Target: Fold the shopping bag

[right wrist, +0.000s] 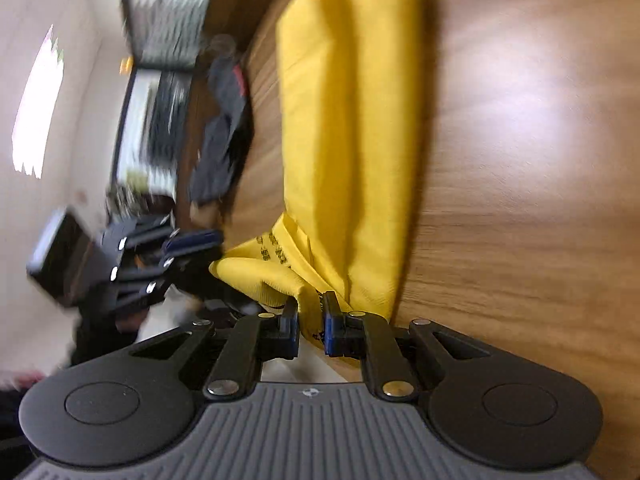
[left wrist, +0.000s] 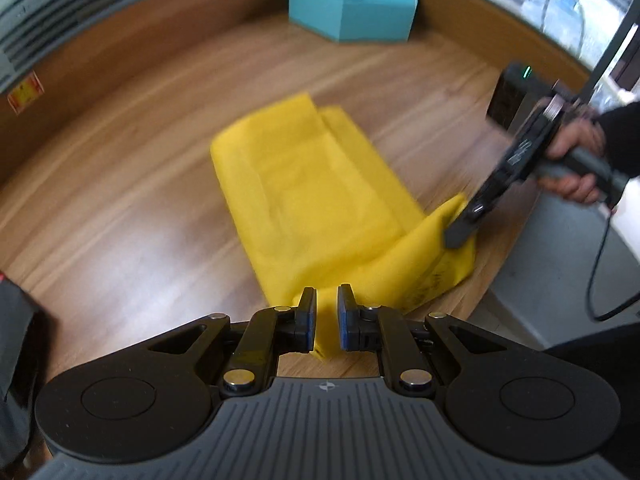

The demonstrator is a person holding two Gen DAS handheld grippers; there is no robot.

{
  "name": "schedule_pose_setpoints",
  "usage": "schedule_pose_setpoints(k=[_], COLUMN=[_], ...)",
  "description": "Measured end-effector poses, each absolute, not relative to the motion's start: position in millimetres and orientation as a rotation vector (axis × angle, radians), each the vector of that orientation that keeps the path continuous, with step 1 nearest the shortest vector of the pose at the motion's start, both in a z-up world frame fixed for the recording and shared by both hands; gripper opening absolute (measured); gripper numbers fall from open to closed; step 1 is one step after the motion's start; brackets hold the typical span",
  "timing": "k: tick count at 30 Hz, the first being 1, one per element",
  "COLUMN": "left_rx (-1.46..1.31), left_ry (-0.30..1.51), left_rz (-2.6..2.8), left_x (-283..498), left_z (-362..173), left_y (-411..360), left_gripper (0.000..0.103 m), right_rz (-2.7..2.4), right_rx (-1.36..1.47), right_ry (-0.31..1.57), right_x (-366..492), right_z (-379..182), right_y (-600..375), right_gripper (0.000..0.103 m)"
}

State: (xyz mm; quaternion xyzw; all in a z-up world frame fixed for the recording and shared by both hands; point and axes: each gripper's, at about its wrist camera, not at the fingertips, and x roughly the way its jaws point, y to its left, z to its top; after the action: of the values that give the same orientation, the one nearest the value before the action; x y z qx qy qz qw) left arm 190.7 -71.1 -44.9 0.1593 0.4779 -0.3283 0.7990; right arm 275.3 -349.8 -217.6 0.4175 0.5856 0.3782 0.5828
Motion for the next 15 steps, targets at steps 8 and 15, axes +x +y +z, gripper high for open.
schedule_pose_setpoints(k=[8, 15], left_rx=[0.439, 0.319], left_ry=[1.071, 1.132], left_rz=[-0.733, -0.682], left_x=[191.6, 214.3], left_z=[-72.8, -88.7], left_y=[-99.3, -104.3], left_gripper=[0.017, 0.029], right_rz=[0.757, 0.699], right_rx=[1.106, 1.008], right_ry=[1.394, 1.453], right_x=[271.1, 282.3], right_z=[-244.4, -236.3], right_y=[-352.6, -350.5], right_gripper=[0.011, 0.013])
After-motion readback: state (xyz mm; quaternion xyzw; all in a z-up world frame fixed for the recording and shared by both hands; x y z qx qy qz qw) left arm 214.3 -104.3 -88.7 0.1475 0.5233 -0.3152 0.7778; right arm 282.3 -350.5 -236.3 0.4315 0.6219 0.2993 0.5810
